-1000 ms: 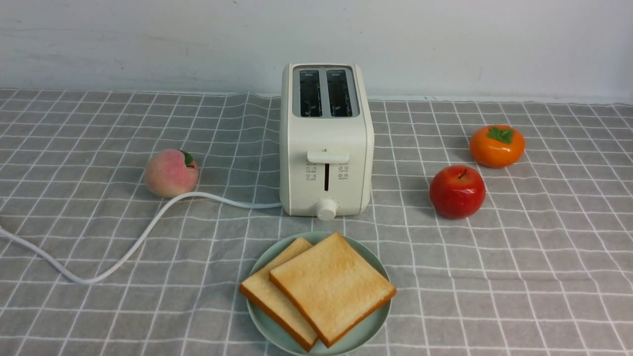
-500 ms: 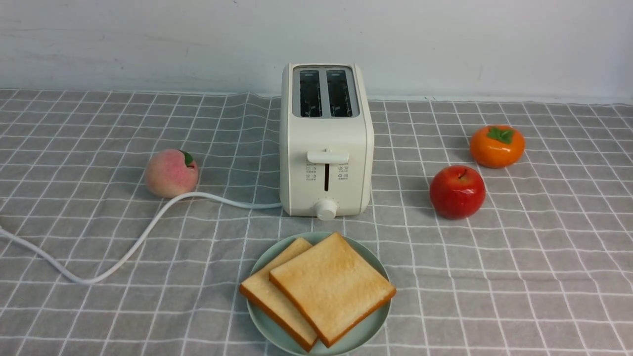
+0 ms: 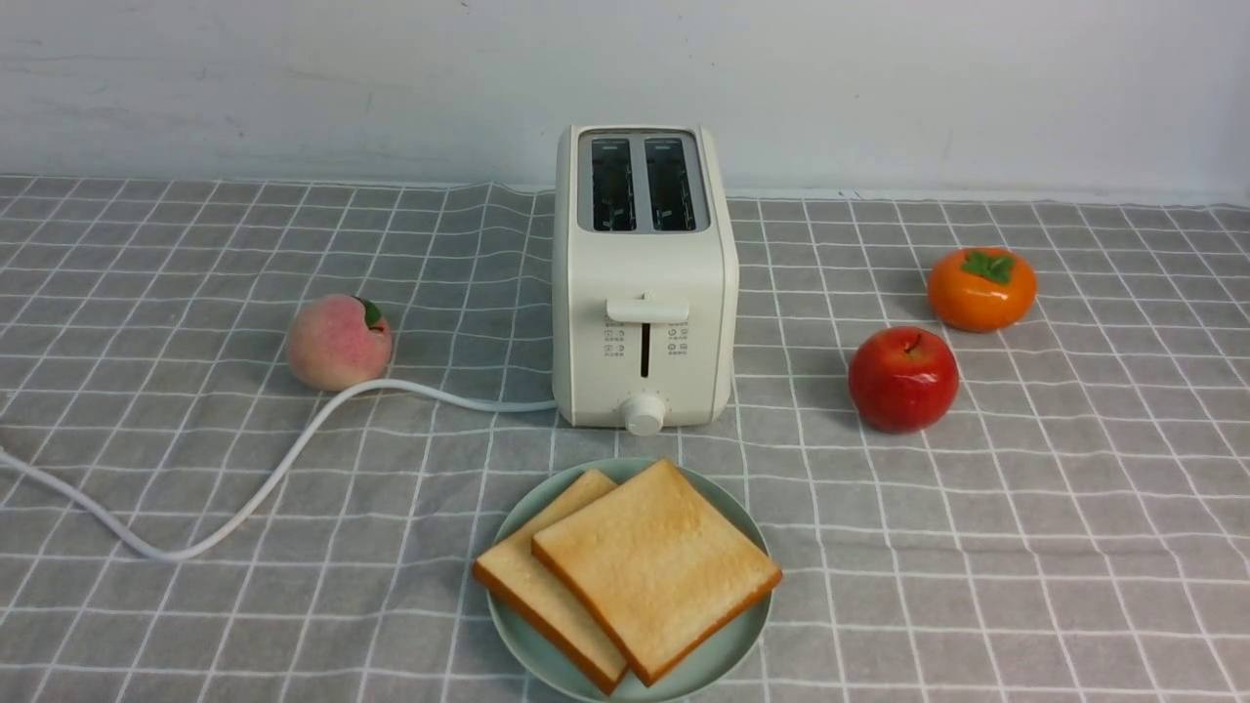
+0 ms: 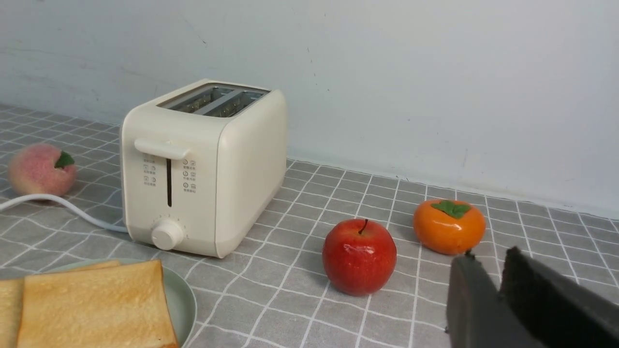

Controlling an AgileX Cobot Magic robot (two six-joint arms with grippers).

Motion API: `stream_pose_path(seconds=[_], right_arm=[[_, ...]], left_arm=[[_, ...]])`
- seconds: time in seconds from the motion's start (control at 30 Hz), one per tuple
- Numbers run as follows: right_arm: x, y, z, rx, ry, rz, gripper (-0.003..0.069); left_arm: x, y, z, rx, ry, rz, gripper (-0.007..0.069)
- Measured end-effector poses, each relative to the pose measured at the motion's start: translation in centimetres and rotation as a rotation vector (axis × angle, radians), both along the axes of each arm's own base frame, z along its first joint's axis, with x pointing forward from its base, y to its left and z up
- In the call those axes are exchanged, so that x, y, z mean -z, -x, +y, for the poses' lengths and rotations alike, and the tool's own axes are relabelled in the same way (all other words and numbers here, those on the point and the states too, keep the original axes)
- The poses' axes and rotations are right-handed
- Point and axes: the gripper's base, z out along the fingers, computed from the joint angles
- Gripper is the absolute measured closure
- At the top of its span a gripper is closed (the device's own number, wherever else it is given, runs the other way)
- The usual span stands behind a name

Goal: Take toasted bread from bread machine on grey coffee table place on plate.

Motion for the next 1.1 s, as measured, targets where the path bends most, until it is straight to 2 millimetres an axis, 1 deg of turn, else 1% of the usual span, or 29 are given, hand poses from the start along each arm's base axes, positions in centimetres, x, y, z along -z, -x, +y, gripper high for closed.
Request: stream_pose_path(seconds=[0.2,0.27,0.3,0.37,0.5,0.8,0.93,1.07,1.1], right_arm=[[-0.3,0.1,0.2,-0.020,-0.002,-0.035,0.0543],[-0.6,0.1,0.3,-0.040,-0.051,-0.052,0.0540],[-0.9,0.2,0.5,-0.063,-0.138,-0.064,0.0537],[-1.3,0.3,0.5,-0.085,-0.252,-0.075,0.0534],[-1.6,0.3,0.4,-0.088,-0.353,-0.076,0.0530],[-1.4,0.3,0.4,-0.078,-0.359,-0.059,0.0520],[-0.7,0.3,0.3,-0.061,-0.339,0.013,0.0515],[0.3,0.5,0.0,0.000,-0.301,0.104,0.0510],[1.1,0.5,-0.3,0.058,-0.283,0.180,0.0507]], left_arm=[[0.0,0.0,0.0,0.000,-0.001,0.000,0.0607],[0.0,0.0,0.0,0.000,-0.001,0.000,0.0607],[0.0,0.0,0.0,0.000,-0.001,0.000,0.0606],[0.0,0.0,0.0,0.000,-0.001,0.000,0.0605],[0.0,0.0,0.0,0.000,-0.001,0.000,0.0605],[0.0,0.0,0.0,0.000,-0.001,0.000,0.0596],[0.0,0.0,0.0,0.000,-0.001,0.000,0.0596],[0.0,0.0,0.0,0.000,-0.001,0.000,0.0596],[0.0,0.0,0.0,0.000,-0.001,0.000,0.0594]])
